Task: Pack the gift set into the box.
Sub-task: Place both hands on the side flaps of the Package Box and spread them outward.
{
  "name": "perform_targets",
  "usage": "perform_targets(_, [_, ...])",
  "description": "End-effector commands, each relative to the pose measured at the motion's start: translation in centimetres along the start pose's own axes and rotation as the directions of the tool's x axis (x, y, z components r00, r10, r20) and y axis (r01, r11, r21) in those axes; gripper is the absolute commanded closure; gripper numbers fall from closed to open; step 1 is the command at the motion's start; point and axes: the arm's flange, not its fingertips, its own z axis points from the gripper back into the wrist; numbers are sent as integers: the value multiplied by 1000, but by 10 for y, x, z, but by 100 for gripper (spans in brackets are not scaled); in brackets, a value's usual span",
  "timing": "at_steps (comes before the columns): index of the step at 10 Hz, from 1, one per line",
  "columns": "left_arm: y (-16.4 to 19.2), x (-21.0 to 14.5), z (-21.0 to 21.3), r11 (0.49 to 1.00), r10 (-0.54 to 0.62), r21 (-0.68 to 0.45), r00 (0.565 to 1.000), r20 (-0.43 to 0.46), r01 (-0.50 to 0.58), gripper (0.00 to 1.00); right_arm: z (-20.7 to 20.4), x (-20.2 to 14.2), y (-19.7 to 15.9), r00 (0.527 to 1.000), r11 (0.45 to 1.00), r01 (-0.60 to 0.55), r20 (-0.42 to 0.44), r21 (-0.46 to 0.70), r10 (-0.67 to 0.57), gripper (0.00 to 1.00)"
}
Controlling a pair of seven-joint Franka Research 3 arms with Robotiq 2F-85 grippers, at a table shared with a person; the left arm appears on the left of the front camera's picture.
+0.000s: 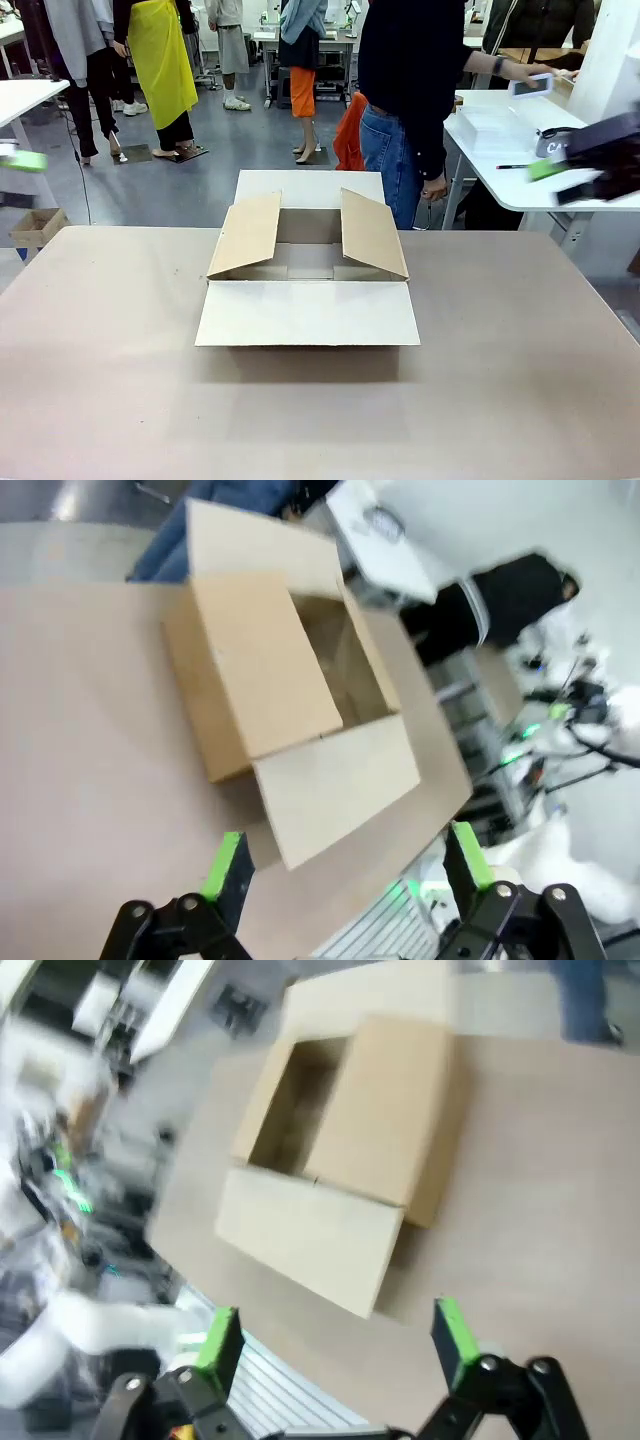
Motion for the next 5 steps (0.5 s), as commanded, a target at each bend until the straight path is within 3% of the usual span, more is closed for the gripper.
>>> perform_targets(1, [-31, 19, -79, 993, -24, 107, 987, -160, 41, 0, -82, -42, 17, 968, 966, -247, 27, -72, 249, 0])
perform_targets(3, [-39, 36, -133, 983, -33, 162, 958, -284, 82, 0, -105, -78, 15, 921, 922, -380, 58, -77, 385, 0])
perform_targets(4, [-35, 42, -144, 990, 18, 138, 950, -310, 27, 0, -105, -87, 8, 908, 916, -387, 126, -103, 399, 0])
perform_targets(5, [-63, 6, -133, 988, -57, 124, 972, -228, 87, 0, -94, -3, 64, 941, 938, -339, -40, -77, 337, 0])
